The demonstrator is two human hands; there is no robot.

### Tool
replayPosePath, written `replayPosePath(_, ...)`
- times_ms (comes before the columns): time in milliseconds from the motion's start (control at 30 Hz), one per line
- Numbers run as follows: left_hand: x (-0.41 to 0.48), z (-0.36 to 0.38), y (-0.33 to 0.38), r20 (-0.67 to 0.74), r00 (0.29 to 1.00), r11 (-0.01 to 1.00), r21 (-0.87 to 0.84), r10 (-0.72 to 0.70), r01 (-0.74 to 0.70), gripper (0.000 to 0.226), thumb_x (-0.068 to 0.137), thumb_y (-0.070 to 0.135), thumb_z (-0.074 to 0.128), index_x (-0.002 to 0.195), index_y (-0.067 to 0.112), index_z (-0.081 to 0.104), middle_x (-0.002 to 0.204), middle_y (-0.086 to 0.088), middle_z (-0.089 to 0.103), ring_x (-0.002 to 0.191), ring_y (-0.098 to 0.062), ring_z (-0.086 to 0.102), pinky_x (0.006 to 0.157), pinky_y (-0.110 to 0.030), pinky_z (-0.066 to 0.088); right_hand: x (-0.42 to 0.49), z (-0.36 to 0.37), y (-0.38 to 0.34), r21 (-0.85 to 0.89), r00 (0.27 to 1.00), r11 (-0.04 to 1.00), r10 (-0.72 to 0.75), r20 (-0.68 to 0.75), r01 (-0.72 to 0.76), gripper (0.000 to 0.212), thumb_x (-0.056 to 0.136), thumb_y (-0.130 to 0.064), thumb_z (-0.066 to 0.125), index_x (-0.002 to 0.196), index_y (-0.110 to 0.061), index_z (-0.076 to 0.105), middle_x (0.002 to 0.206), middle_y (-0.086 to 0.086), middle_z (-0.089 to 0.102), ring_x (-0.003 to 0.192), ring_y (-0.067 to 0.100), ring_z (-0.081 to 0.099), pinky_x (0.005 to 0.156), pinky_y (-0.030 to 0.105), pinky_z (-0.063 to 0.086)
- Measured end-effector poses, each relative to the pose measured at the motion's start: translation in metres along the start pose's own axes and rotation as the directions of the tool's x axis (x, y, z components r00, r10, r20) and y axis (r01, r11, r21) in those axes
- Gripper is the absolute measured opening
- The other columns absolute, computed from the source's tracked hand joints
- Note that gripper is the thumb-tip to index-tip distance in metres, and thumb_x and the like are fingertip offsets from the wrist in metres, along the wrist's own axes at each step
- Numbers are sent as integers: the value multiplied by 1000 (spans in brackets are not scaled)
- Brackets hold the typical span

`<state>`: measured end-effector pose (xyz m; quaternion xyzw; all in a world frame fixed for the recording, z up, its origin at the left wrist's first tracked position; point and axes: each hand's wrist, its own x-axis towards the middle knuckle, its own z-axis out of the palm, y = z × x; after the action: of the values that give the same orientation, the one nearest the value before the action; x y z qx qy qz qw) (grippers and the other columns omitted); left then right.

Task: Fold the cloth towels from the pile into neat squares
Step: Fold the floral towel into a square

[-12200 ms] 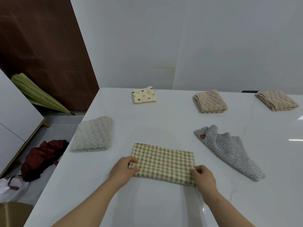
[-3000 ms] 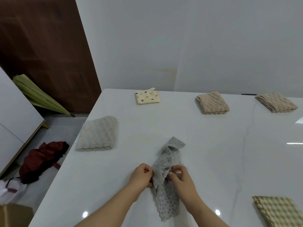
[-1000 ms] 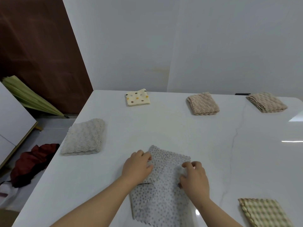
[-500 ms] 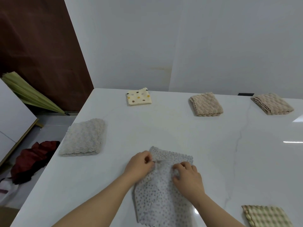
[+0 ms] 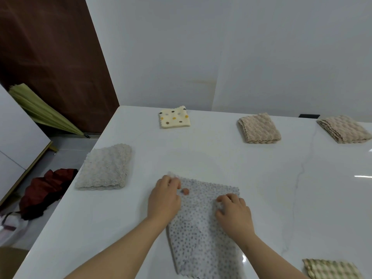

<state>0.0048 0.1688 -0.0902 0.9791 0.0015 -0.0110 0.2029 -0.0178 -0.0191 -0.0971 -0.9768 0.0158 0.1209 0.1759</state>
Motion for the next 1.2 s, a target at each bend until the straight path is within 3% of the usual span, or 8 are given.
replayPosePath(67, 4, 6, 4, 130, 985, 992, 44, 110, -116, 29, 88, 11, 43, 114, 19, 54, 121, 1, 46, 113, -18, 43, 83, -27, 39, 0, 0, 0, -4, 1000, 1000, 2, 19, -2, 36, 93, -25, 40, 129, -28, 45, 139, -6, 38, 128, 17, 33, 102, 27, 32)
replayPosePath(167, 9, 14, 4, 273, 957, 982, 129, 102, -141, 33, 90, 16, 42, 121, 22, 51, 128, 1, 44, 118, -19, 39, 90, -27, 36, 0, 0, 1, -14, 999, 1000, 1, 47, 0, 36, 93, -26, 40, 129, -29, 44, 140, -6, 36, 130, 18, 30, 103, 28, 31)
replayPosePath(533, 9, 2, -2, 281, 952, 977, 132, 122, -165, 43, 92, 26, 41, 134, 31, 41, 137, 6, 41, 127, -18, 34, 101, -30, 29, 6, -7, -3, -6, 997, 999, -50, 62, 51, 45, 94, -25, 40, 139, -26, 36, 148, -6, 31, 135, 20, 28, 108, 32, 29)
replayPosePath(700, -19, -1, -5, 307, 929, 965, 97, 205, -245, 34, 90, 37, 44, 122, 32, 52, 126, 10, 49, 123, -14, 37, 99, -29, 25, -13, 5, -8, 109, 995, 991, -88, 54, 82, 24, 93, -25, 43, 112, -22, 57, 101, -4, 57, 102, 17, 54, 84, 28, 42)
replayPosePath(833, -37, 4, -6, 382, 864, 910, 119, 328, -398, 68, 70, 58, 18, 124, 33, 50, 130, 14, 46, 127, -12, 32, 100, -30, 20, -24, 18, -6, 103, 989, 992, -85, 122, 73, 19, 92, -30, 46, 105, -22, 58, 92, -6, 52, 100, 18, 54, 74, 28, 39)
replayPosePath(933, -42, 7, -4, 430, 844, 906, 123, 320, -406, 46, 87, 45, 43, 130, 31, 44, 134, 9, 43, 128, -15, 30, 102, -31, 20, -29, 21, -6, 119, 992, 990, -86, 88, 76, 23, 90, -31, 49, 110, -25, 58, 90, -8, 46, 105, 15, 52, 77, 24, 37)
replayPosePath(1067, -41, 9, -1, 441, 878, 972, 50, 185, -230, 46, 83, 40, 58, 125, 31, 43, 128, 6, 48, 124, -19, 35, 99, -31, 25, -34, 21, -6, 128, 988, 991, -66, 138, 48, 28, 88, -31, 51, 116, -27, 54, 97, -8, 42, 111, 13, 49, 87, 23, 35)
replayPosePath(1200, -40, 4, 0, 405, 892, 977, -16, 202, -214, 22, 79, 37, 63, 98, 31, 55, 92, 14, 45, 114, -17, 41, 87, -28, 29, -40, 23, -7, 109, 986, 993, -59, 154, 43, 34, 88, -37, 51, 121, -31, 50, 100, -9, 37, 117, 13, 46, 96, 24, 33)
